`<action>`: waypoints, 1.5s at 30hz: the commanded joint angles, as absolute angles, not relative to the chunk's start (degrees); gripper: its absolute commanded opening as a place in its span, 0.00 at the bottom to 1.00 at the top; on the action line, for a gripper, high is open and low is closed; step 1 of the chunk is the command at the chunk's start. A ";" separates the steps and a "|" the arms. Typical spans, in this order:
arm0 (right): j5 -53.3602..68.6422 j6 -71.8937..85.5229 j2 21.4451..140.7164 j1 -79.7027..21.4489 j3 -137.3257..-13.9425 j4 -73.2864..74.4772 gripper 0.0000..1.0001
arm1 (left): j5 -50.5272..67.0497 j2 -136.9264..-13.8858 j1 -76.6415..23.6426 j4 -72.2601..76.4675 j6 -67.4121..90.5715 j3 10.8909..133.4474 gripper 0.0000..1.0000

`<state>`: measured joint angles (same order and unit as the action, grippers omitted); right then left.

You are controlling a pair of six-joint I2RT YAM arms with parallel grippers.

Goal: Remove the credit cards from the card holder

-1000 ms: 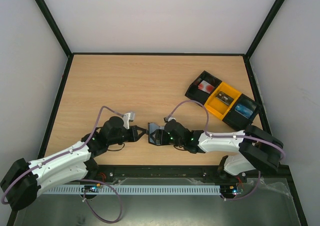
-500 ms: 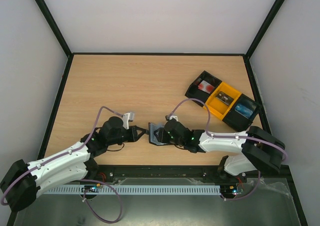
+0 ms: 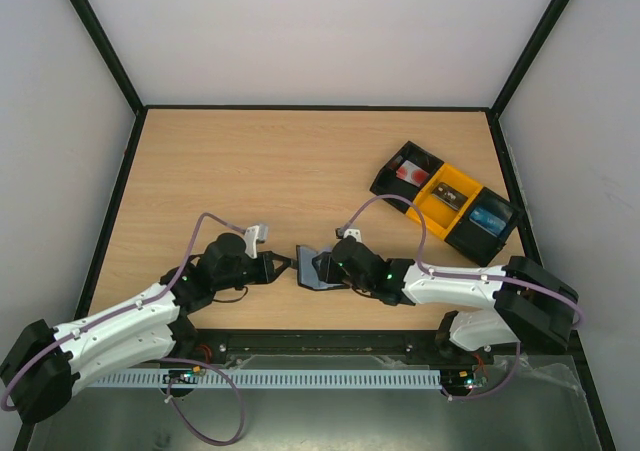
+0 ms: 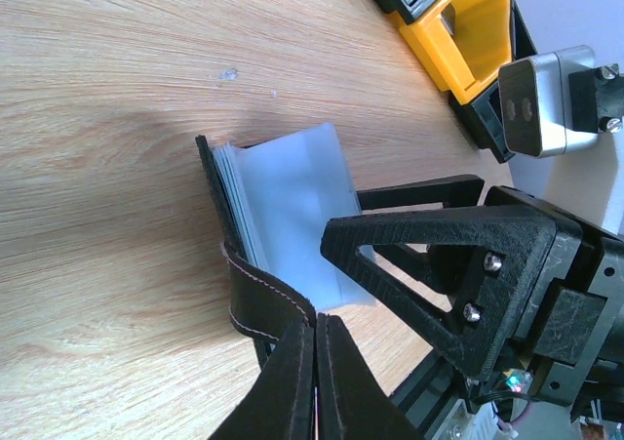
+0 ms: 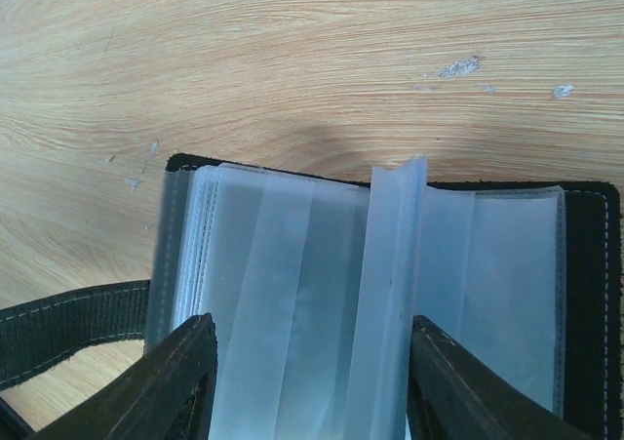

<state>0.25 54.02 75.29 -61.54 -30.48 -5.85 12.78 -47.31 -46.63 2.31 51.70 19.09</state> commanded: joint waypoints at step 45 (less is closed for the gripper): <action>9.01 54.63 82.08 -61.70 -31.79 -12.27 0.60 | 11.98 -46.86 -46.58 1.28 51.23 19.30 0.03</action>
<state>7.01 55.27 80.58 -61.54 -29.85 -9.54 12.38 -47.11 -46.63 1.74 51.68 18.83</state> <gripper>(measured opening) 0.578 0.029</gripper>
